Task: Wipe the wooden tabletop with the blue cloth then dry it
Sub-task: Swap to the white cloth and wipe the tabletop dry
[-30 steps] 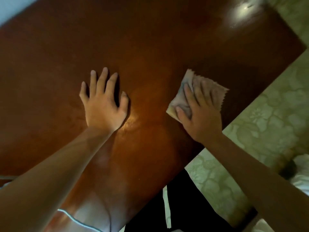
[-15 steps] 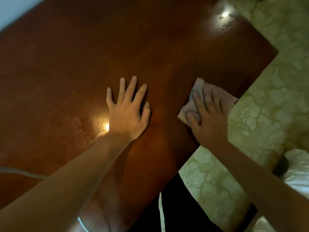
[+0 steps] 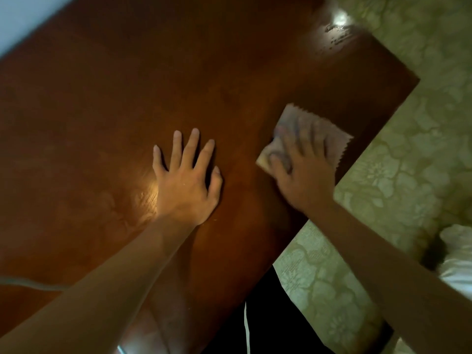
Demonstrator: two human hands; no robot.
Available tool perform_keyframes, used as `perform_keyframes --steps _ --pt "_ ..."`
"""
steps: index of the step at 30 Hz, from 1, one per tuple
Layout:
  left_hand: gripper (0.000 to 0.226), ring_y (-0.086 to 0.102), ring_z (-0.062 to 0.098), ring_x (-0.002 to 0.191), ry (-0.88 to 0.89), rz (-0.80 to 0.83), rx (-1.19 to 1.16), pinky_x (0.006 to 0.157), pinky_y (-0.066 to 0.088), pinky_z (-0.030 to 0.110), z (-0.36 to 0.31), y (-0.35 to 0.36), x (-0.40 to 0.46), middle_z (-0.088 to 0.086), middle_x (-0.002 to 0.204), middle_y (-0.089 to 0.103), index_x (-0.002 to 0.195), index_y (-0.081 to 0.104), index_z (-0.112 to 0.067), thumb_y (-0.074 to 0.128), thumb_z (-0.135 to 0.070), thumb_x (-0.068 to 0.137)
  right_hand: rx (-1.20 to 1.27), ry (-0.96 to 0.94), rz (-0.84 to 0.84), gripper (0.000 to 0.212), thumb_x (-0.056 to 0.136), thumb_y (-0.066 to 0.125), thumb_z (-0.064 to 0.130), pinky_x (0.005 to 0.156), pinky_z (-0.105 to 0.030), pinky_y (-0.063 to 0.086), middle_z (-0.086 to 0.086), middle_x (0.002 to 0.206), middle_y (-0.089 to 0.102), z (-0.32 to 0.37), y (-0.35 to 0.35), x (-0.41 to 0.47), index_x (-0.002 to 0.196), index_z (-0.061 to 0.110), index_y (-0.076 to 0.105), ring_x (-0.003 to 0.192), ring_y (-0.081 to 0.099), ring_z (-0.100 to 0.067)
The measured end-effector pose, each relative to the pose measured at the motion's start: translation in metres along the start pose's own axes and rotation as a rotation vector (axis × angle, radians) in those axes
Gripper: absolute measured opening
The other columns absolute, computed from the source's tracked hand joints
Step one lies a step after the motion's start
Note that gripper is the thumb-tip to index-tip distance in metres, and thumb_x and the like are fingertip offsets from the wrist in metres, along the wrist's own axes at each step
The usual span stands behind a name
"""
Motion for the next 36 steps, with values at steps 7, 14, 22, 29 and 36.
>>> perform_keyframes --steps 7,14,22,29,36 --pt "0.054 0.015 0.034 0.153 -0.002 -0.015 0.002 0.117 0.003 0.063 0.002 0.0 0.0 0.009 0.162 0.031 0.15 0.041 -0.022 0.036 -0.043 0.101 -0.004 -0.42 0.12 0.062 0.099 0.036 0.062 0.125 -0.057 0.019 -0.009 0.165 0.034 0.033 0.01 -0.041 0.156 0.036 0.035 0.155 0.022 -0.035" --pt "0.053 0.015 0.033 0.153 -0.012 -0.003 -0.026 0.119 0.001 0.061 0.0 -0.002 0.0 0.009 0.162 0.031 0.15 0.043 -0.021 0.036 -0.042 0.102 -0.058 -0.036 0.078 0.069 0.099 0.021 0.063 0.125 -0.057 0.014 -0.013 0.167 0.027 0.03 0.001 0.027 0.161 0.033 0.027 0.156 0.017 -0.038" --pt "0.048 0.022 0.03 0.152 -0.037 -0.053 -0.119 0.12 0.002 0.055 0.004 -0.005 -0.001 0.008 0.157 0.04 0.142 0.052 -0.017 0.038 -0.035 0.101 -0.04 -0.375 0.159 0.067 0.1 0.025 0.067 0.124 -0.058 0.019 -0.011 0.165 0.034 0.047 0.01 0.019 0.158 0.034 0.033 0.155 0.023 -0.036" --pt "0.055 0.023 0.027 0.151 -0.041 -0.052 -0.262 0.122 0.001 0.055 0.007 -0.012 -0.001 0.006 0.157 0.041 0.142 0.054 -0.019 0.041 -0.045 0.095 -0.093 -0.249 0.09 0.066 0.104 0.016 0.061 0.123 -0.057 0.016 -0.012 0.166 0.03 0.085 0.015 0.009 0.161 0.029 0.024 0.154 0.022 -0.038" --pt "0.055 0.024 0.022 0.151 -0.15 -0.116 -0.343 0.12 0.01 0.05 0.037 -0.035 0.016 0.004 0.159 0.037 0.139 0.056 -0.022 0.043 -0.046 0.091 -0.068 -0.311 0.148 0.07 0.099 0.022 0.066 0.122 -0.057 0.02 -0.013 0.162 0.036 0.074 0.011 0.045 0.16 0.032 0.03 0.152 0.028 -0.04"
Point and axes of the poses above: each hand's wrist, its own x-axis towards the middle knuckle, its own y-axis out of the palm, z = x × y, the point moved 4 cm from there along x, towards the middle knuckle
